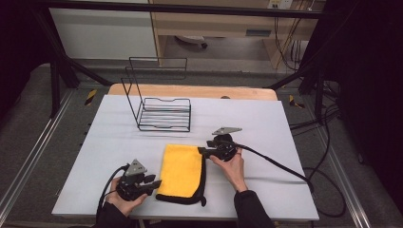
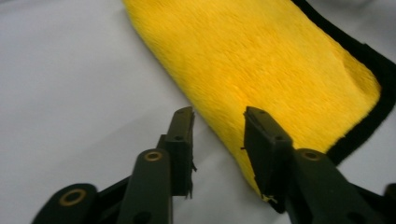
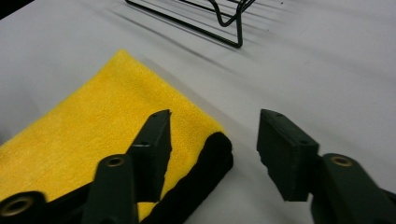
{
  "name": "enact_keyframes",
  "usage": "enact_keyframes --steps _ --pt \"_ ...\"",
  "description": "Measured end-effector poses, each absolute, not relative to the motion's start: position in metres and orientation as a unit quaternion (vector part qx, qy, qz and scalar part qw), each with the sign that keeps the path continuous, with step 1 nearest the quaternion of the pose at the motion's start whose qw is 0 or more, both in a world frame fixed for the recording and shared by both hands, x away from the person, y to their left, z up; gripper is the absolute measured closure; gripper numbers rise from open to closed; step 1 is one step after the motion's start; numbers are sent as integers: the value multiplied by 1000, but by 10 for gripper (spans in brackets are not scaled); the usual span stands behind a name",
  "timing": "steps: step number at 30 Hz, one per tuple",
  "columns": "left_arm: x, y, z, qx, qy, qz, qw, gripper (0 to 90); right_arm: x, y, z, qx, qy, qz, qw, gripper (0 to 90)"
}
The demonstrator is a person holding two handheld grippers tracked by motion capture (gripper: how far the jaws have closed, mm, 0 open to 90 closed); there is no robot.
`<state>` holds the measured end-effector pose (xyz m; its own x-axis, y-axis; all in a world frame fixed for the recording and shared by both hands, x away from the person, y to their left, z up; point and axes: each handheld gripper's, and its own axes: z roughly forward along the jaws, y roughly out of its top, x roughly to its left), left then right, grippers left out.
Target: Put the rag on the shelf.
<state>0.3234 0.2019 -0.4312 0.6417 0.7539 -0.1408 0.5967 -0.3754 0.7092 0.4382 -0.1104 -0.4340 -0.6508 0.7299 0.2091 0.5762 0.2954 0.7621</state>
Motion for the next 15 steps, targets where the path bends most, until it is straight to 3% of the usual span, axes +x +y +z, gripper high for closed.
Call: enact_keyframes --steps 2,6,15 --pt "331 207 -429 818 414 98 387 536 437 -113 -431 406 802 429 91 331" --pt "346 213 -427 814 410 95 401 424 434 -120 -429 404 806 426 77 201" --pt "383 215 -420 816 395 106 409 216 425 -141 -430 409 802 427 82 65"
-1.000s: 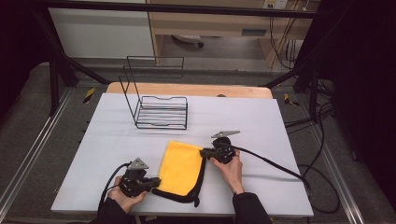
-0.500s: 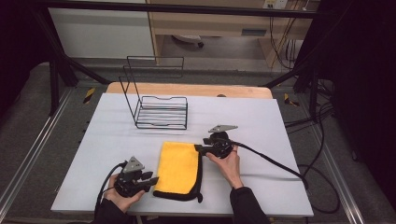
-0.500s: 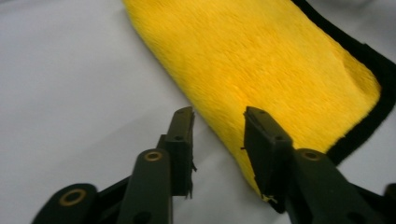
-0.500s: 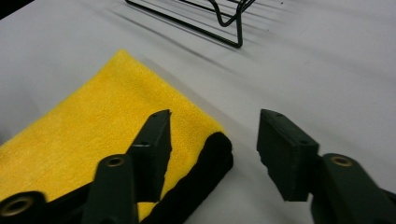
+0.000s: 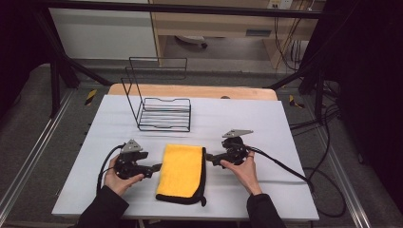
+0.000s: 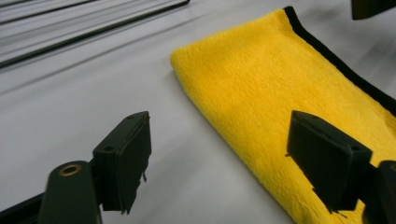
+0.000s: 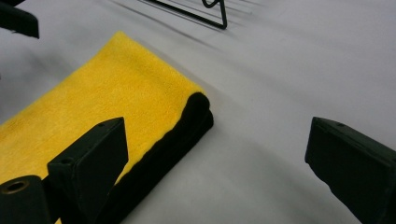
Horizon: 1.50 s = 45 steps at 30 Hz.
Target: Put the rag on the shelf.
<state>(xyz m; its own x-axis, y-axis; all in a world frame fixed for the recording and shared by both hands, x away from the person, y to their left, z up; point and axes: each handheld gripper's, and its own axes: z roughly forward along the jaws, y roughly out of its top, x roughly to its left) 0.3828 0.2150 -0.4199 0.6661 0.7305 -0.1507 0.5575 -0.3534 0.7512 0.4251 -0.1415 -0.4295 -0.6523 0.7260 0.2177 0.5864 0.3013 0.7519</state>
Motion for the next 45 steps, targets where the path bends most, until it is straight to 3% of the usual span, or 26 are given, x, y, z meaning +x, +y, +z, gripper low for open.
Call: enact_keyframes --steps 9,17,30,45 --pt "415 203 -416 819 403 116 392 100 412 -158 -426 413 798 430 92 21" --pt "434 192 -421 819 410 125 382 135 401 -167 -428 415 792 438 93 20" --pt "452 186 -437 813 428 98 383 433 397 -167 -428 414 792 438 95 27" --pt "449 177 -448 816 426 70 385 695 401 -163 -432 423 786 443 85 54"
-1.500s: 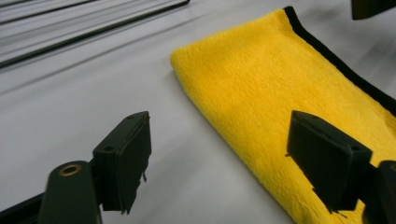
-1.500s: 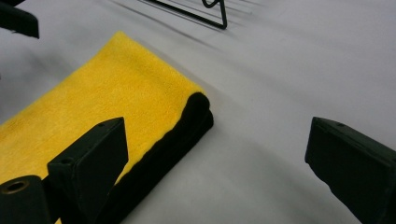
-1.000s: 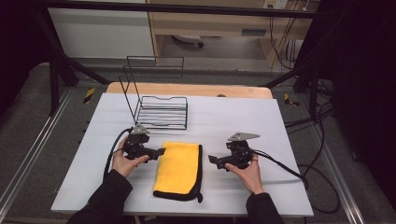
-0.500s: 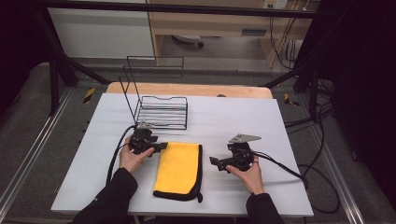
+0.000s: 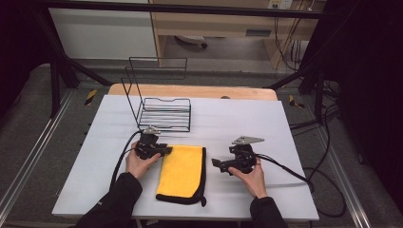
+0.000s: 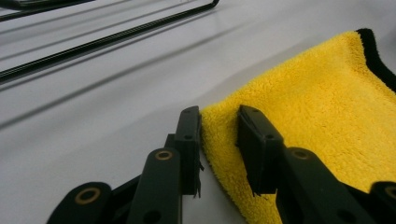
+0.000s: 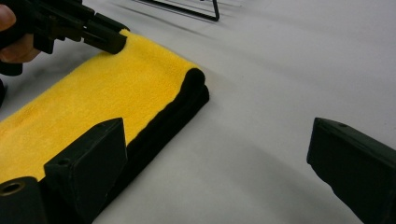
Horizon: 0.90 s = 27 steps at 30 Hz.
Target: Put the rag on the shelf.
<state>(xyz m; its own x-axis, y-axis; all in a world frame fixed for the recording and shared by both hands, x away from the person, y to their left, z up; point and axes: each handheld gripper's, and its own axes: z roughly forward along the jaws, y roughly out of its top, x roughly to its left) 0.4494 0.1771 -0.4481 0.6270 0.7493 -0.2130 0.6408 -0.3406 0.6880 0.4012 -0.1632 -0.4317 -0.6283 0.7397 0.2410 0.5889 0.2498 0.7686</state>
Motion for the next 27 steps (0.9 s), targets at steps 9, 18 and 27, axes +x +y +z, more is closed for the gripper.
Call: enact_keyframes --steps 9,18,27 --pt "445 173 -450 819 420 82 384 768 413 -144 -429 433 782 438 95 48" --pt "444 171 -450 822 410 93 383 785 437 -111 -439 438 793 414 95 202" --pt "442 169 -450 828 401 107 377 785 445 -105 -451 443 800 397 83 510"
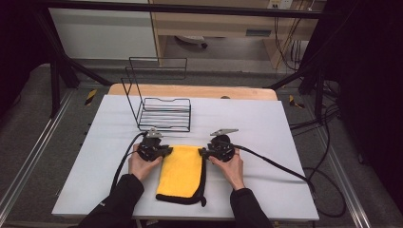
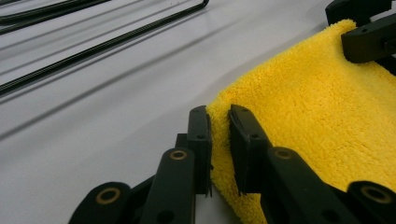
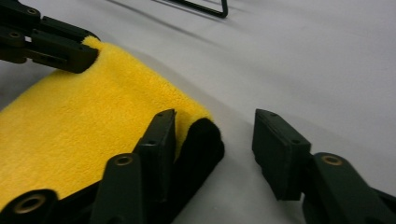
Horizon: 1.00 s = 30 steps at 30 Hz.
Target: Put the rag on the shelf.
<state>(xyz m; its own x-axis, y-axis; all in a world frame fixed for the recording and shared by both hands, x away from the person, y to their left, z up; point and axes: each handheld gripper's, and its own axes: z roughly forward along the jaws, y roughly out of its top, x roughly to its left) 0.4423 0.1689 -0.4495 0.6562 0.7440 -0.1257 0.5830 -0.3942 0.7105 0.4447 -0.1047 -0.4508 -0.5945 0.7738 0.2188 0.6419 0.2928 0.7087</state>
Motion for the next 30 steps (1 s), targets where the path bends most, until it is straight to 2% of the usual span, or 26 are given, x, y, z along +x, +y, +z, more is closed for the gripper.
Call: enact_keyframes --steps 5,15,30 --pt "442 168 -449 830 399 109 375 785 444 -103 -452 448 797 399 63 613" --pt "443 171 -450 830 395 103 381 789 442 -100 -454 463 787 406 36 761" --pt "441 181 -441 809 412 84 411 839 439 -105 -442 462 780 421 31 787"
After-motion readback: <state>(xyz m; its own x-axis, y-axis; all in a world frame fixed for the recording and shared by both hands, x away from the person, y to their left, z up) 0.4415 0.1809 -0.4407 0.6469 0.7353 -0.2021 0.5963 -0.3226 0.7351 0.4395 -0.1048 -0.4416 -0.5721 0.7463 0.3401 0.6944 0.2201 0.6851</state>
